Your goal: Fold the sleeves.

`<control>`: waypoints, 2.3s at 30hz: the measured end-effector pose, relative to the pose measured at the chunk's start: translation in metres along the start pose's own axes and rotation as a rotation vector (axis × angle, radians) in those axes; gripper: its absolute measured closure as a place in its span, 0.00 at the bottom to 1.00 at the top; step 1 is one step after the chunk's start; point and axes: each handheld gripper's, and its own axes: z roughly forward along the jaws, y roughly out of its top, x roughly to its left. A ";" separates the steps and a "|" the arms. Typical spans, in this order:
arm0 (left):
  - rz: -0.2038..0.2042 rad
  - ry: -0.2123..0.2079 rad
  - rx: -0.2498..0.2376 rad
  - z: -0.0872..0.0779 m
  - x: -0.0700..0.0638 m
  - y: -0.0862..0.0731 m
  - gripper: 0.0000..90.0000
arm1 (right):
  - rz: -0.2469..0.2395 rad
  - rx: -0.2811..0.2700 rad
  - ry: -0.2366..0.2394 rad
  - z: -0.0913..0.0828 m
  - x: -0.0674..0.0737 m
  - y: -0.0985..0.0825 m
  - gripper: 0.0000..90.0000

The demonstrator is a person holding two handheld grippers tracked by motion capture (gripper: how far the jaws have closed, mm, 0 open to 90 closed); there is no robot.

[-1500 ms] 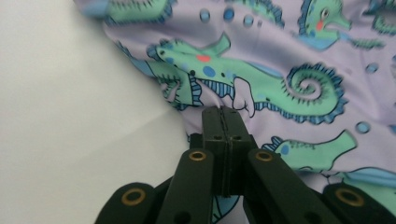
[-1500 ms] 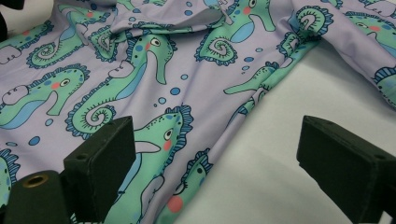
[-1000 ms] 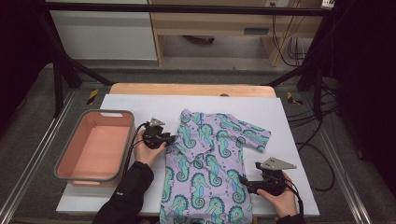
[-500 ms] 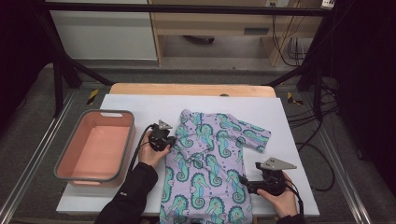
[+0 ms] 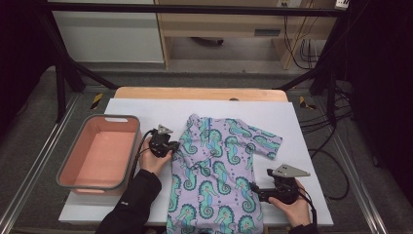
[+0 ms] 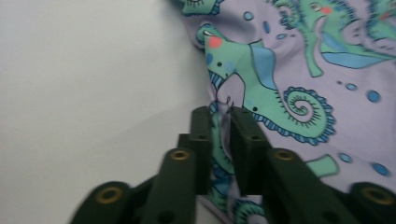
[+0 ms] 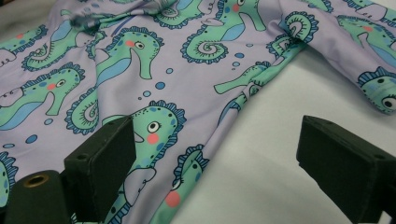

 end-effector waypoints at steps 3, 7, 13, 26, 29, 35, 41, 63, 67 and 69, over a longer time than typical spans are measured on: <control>0.033 -0.021 -0.024 -0.012 -0.003 -0.005 0.64 | 0.003 -0.004 -0.008 -0.001 -0.001 0.002 0.14; 0.043 -0.062 -0.065 -0.029 -0.006 -0.015 0.44 | 0.003 -0.013 -0.021 -0.003 -0.002 0.007 0.13; 0.063 -0.127 -0.070 -0.047 -0.012 -0.030 0.23 | 0.009 -0.030 -0.043 -0.006 -0.007 0.017 0.10; 0.092 -0.173 -0.082 -0.068 -0.023 -0.062 0.09 | -0.012 -0.022 -0.070 0.009 -0.013 0.050 0.05; 0.096 -0.182 -0.079 -0.069 -0.025 -0.067 0.08 | -0.007 -0.023 -0.083 0.013 -0.017 0.059 0.06; 0.093 -0.193 -0.078 -0.070 -0.025 -0.073 0.07 | 0.036 -0.017 -0.125 0.023 -0.036 0.073 0.10; 0.095 -0.196 -0.073 -0.069 -0.025 -0.076 0.07 | 0.076 0.003 -0.172 0.036 -0.054 0.076 0.13; 0.106 -0.209 -0.073 -0.067 -0.027 -0.076 0.06 | 0.201 0.095 -0.357 0.054 -0.101 0.047 0.47; 0.105 -0.203 -0.074 -0.067 -0.027 -0.076 0.07 | 0.195 0.108 -0.375 0.058 -0.100 0.045 0.54; 0.108 -0.200 -0.074 -0.067 -0.027 -0.076 0.06 | 0.199 0.098 -0.385 0.058 -0.101 0.044 0.60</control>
